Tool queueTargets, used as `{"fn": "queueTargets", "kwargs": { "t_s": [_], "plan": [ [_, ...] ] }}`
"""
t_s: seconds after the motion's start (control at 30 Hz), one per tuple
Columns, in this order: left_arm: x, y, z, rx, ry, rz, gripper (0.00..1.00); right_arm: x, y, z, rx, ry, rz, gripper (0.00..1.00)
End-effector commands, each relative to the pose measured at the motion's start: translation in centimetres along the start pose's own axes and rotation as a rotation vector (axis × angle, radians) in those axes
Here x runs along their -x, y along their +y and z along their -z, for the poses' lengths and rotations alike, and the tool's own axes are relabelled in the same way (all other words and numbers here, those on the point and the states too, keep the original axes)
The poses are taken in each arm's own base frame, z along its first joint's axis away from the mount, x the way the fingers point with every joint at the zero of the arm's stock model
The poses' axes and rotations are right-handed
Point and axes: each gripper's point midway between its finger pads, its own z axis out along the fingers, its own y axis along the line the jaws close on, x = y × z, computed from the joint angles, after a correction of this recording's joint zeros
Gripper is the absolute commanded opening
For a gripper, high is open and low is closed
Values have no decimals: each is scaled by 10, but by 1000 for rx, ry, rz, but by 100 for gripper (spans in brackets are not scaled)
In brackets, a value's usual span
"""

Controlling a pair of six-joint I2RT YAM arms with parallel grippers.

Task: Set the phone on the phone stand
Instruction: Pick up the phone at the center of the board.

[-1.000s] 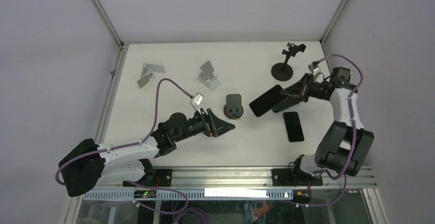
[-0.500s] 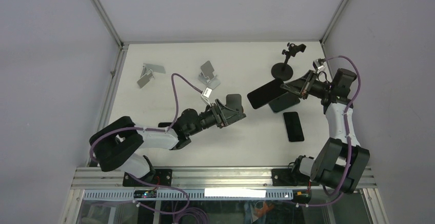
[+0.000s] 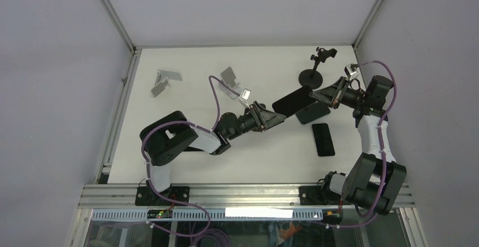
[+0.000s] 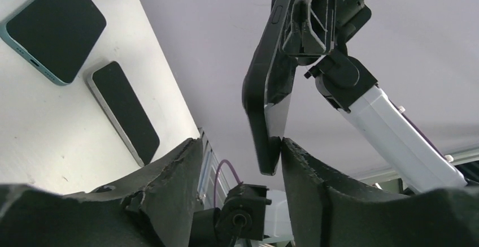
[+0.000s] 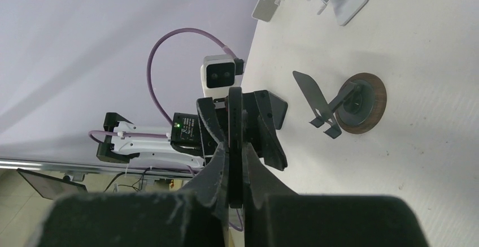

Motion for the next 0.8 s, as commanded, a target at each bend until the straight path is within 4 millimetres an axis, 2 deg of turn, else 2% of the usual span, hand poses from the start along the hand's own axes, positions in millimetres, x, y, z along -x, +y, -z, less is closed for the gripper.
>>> {"fn": "queueTargets", "kwargs": {
  "t_s": [0.0,0.1,0.23,0.27,0.37,0.47,0.5,0.53,0.63,0.77],
  "plan": [
    [20,-45,-12,-188,-72,0,48,-2,15,3,50,26,48,0],
    [22,-46,-14,-192,-78,-12,35,-3,14,3,52,28,46,0],
    [26,-46,-12,-195,-78,-41,4,-4,12,2,53,31,51,0],
    [27,-47,-11,-198,-76,-55,0,-5,12,2,53,32,54,0],
    [29,-47,-4,-198,-63,-91,0,-7,10,2,52,40,76,0],
    [28,-46,6,-195,-31,-129,0,-12,10,3,43,54,136,22],
    [27,-45,11,-186,-16,-145,0,-14,11,3,40,62,179,31],
    [25,-44,15,-174,0,-163,0,-19,11,5,31,74,186,44],
    [16,-40,28,-122,67,-244,0,-26,18,6,21,104,294,66],
    [1,-34,49,-24,202,-394,0,-39,23,8,34,147,415,84]
  ]
}}
